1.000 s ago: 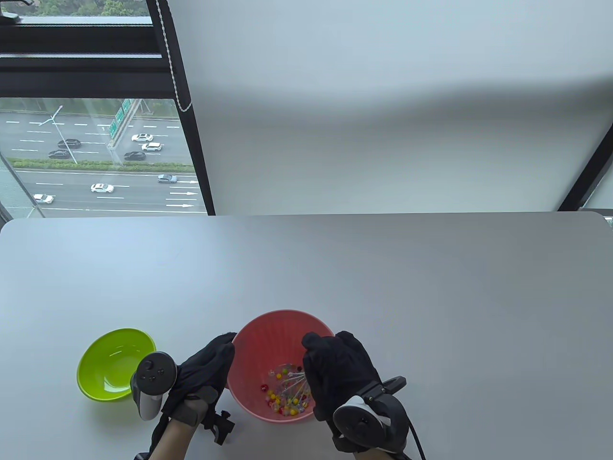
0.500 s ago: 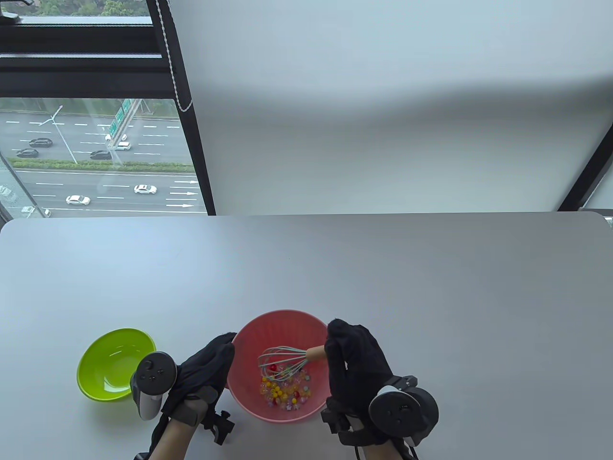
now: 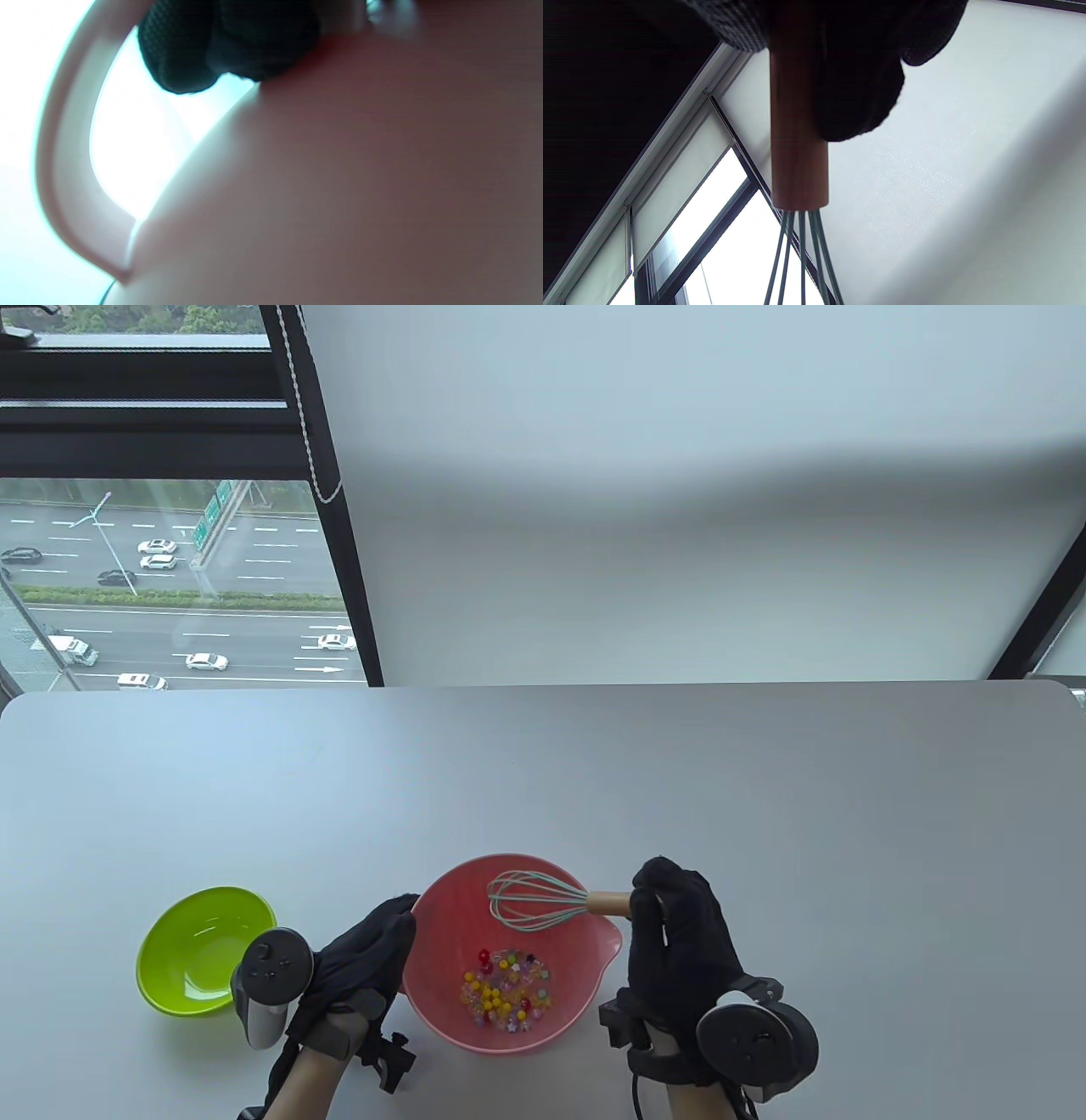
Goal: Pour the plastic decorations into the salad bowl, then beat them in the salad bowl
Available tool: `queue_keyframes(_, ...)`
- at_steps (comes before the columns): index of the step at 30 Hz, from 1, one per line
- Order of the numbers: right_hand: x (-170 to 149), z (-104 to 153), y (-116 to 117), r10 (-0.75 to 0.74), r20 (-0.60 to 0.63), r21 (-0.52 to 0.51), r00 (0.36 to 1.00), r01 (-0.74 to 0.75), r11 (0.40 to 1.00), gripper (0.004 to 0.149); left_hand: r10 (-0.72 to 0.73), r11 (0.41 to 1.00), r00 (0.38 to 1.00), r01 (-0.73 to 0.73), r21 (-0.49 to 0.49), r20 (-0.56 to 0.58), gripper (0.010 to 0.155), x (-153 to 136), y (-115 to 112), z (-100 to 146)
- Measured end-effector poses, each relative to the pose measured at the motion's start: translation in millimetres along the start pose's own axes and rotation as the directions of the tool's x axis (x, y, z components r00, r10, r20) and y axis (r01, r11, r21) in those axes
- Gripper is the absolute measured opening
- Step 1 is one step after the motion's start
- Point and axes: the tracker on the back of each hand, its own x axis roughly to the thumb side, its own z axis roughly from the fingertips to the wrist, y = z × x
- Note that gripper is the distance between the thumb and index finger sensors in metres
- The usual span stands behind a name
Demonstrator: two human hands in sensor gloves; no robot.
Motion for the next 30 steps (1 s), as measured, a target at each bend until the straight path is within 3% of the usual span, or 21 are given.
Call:
queue_keyframes(4,-12.4,-4.0,-17.9,0.006,-0.038,-0.12,0.999,-0.011,0.993,0.045,0.0,1.0,1.0,0.0,0.0,0.0,0.066,-0.1,0.0,0.0)
queue_keyframes(7,-24.7,-6.9,-21.7,0.121,-0.055,-0.13,0.991,-0.128,0.983,0.045,0.0,1.0,1.0,0.0,0.001,0.0,0.066,-0.1,0.0,-0.1)
queue_keyframes(11,-50.1,-6.0,-8.4,0.378,-0.109,0.038,0.919,-0.376,0.926,0.045,-0.004,1.0,1.0,0.004,0.002,0.001,0.066,-0.1,0.0,-0.2)
queue_keyframes(16,-69.2,-4.6,9.9,0.528,-0.127,0.266,0.84,-0.484,0.834,0.047,-0.005,1.0,1.0,0.005,0.002,0.002,0.066,-0.1,0.0,-0.2)
queue_keyframes(20,-83.6,-5.5,18.4,0.637,-0.157,0.529,0.755,-0.48,0.7,0.051,-0.007,1.0,1.0,0.007,0.001,0.003,0.066,-0.1,0.1,-0.2)
queue_keyframes(24,-103.3,2.8,31.8,0.694,-0.221,0.753,0.685,-0.332,0.568,0.057,-0.01,1.0,1.0,0.01,0.002,0.003,0.066,0.0,0.2,0.0)
queue_keyframes(25,-108.8,6.4,36.9,0.726,-0.214,0.812,0.653,-0.295,0.504,0.06,-0.015,1.0,1.0,0.015,0.004,0.003,0.066,0.1,0.5,0.1)
queue_keyframes(28,-115.4,11.4,43.0,0.819,-0.172,0.893,0.547,-0.265,0.364,0.06,-0.035,0.999,0.999,0.035,0.012,0.005,0.066,0.5,2.2,0.6)
queue_keyframes(30,-113.5,11.1,42.8,0.819,-0.18,0.888,0.544,-0.269,0.373,0.06,-0.058,0.998,0.998,0.058,0.015,0.008,0.067,1.7,3.4,1.0)
